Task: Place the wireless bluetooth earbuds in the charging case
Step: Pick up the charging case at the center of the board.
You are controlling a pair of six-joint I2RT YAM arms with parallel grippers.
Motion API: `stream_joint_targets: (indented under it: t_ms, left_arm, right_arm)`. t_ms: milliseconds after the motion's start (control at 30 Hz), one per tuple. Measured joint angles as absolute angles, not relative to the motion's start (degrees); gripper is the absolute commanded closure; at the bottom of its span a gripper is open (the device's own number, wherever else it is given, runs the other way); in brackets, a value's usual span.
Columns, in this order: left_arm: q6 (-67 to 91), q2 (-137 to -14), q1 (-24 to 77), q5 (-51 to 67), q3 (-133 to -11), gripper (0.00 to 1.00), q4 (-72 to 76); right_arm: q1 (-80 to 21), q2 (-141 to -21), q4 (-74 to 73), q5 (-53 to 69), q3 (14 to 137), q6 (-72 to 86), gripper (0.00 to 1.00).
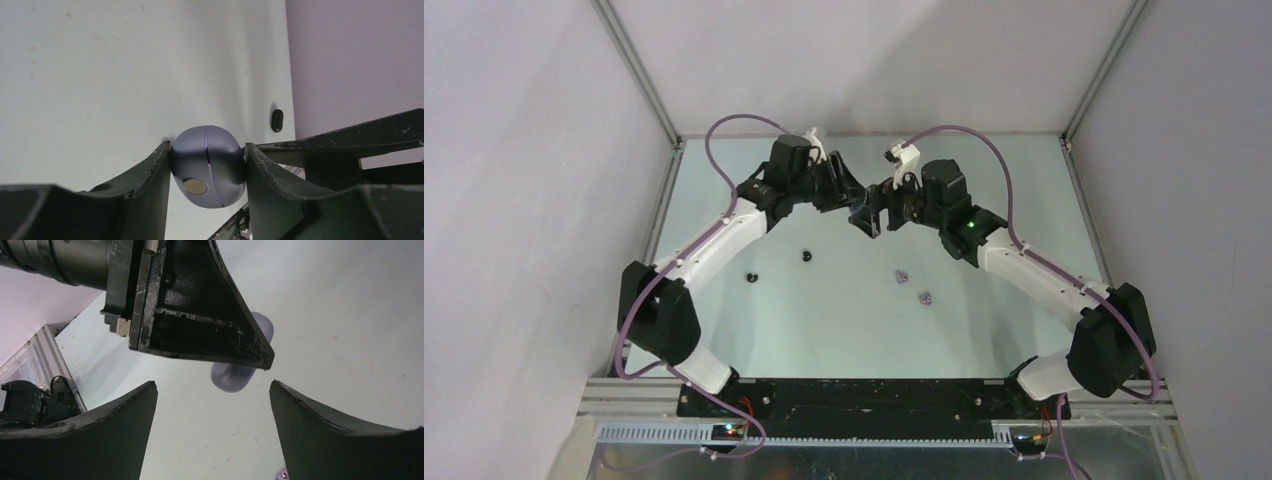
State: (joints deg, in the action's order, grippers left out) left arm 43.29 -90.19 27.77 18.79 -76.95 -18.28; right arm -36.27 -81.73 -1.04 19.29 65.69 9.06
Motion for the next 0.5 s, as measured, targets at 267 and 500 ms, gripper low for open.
stream_joint_targets:
  t_ms: [267, 500]
  left_arm:
    - [45.67, -90.87, 28.97, 21.54, -76.44, 0.64, -16.34]
    - [46.22, -91.00, 29.47, 22.79, -76.44, 0.64, -15.42]
  right_arm:
    - [-36.42, -82.19, -0.62, 15.07, 65.43, 9.69, 0.27]
    - [-36.51, -82.19, -0.21, 13.28, 65.01, 9.87, 0.47]
